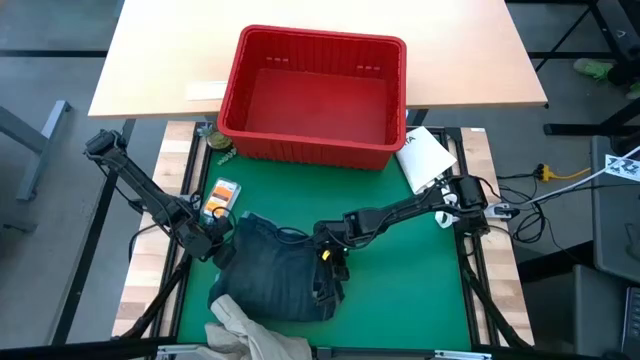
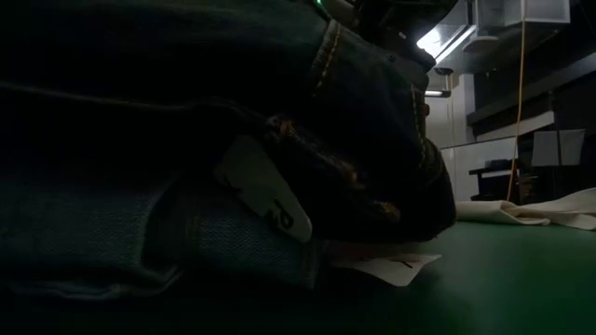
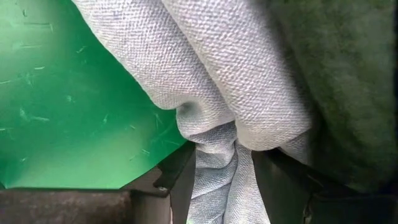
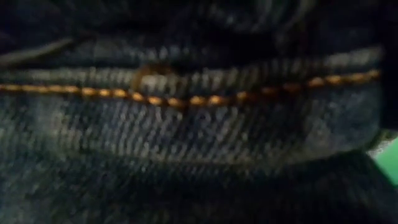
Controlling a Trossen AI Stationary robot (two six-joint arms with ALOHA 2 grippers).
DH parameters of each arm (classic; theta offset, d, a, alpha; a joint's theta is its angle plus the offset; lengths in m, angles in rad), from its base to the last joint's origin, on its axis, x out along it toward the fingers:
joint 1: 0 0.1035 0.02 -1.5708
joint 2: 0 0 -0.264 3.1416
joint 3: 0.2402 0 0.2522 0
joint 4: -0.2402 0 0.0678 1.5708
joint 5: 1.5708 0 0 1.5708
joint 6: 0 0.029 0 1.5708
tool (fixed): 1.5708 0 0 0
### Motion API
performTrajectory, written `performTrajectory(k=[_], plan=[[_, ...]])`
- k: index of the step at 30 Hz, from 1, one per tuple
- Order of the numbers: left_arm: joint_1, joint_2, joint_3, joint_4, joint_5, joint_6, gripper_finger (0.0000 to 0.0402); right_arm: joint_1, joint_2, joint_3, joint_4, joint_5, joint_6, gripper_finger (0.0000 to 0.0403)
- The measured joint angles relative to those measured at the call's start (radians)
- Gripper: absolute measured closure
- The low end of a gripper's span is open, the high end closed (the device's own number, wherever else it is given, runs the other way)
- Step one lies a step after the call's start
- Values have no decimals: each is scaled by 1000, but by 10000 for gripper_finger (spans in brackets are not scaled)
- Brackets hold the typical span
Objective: Fold Laundry from Bin
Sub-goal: Put the stacked of clothes into red bin, then fold the gray short
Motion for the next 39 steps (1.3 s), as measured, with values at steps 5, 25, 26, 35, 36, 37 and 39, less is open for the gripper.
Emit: performTrajectory(k=[5, 25, 26, 35, 36, 37, 39], plan=[[0, -3, 0, -7, 80, -3, 246, -15, -5, 0, -8, -12, 29, 255], [0, -283, -1, -225, 88, -82, 246, -49, -157, 0, -500, 374, -34, 255], [0, -293, -1, -231, 88, -82, 246, -49, -157, 0, -528, 383, -34, 255], [0, -402, -1, -312, 72, -84, 246, -45, -172, 0, -677, 410, -43, 255], [0, -416, -1, -311, 71, -84, 246, -45, -184, 0, -677, 409, -50, 255], [0, -432, -1, -311, 71, -84, 246, -45, -199, 0, -678, 410, -51, 255], [0, -464, -1, -311, 70, -81, 246, -45, -234, 0, -676, 410, -51, 255]])
